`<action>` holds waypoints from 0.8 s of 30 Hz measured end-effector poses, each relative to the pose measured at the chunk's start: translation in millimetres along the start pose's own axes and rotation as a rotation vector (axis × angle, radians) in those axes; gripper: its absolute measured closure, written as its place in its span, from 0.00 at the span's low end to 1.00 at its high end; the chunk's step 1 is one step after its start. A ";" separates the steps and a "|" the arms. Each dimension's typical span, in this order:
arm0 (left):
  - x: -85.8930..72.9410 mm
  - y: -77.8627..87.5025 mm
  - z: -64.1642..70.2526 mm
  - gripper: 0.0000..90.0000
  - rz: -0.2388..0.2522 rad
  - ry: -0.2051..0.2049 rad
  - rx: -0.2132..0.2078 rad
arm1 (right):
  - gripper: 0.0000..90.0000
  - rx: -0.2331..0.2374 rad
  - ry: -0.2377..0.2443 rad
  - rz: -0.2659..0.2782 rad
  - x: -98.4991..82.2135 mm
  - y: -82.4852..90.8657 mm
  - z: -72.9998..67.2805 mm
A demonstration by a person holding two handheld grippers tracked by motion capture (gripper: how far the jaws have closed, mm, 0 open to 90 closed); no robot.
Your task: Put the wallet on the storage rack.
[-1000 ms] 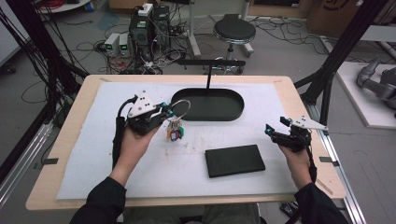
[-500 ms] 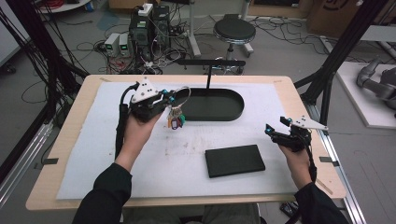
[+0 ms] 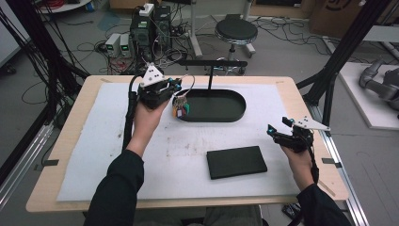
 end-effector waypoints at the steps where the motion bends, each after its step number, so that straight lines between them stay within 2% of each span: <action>1: 0.6 -2.2 -1.0 0.96 0.001 0.006 -0.001 | 0.31 0.000 -0.001 0.001 0.1 -0.1 -0.1; 7: 2.3 -15.7 -9.5 0.96 0.010 0.055 0.003 | 0.31 -0.001 -0.001 0.001 0.2 -0.3 0.2; 13: 4.4 -27.0 -16.3 0.96 0.000 0.055 0.013 | 0.31 -0.001 -0.006 0.001 0.1 -0.7 1.0; 14: 4.9 -29.2 -17.0 0.96 0.007 0.066 0.010 | 0.31 -0.001 -0.006 0.001 0.1 -0.7 1.0; 24: -5.2 -45.9 -26.4 0.96 -0.028 0.097 0.025 | 0.31 0.003 -0.004 0.003 0.2 -1.6 1.7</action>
Point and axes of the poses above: each handheld gripper's, and its own axes: y roughly backward along the jaws, x roughly out of its top, z roughly to its right, the point moved 7 cm from there along -y, roughly forward along the jaws, and after that the axes turned 8 degrees about -y, right-handed, at the moved point
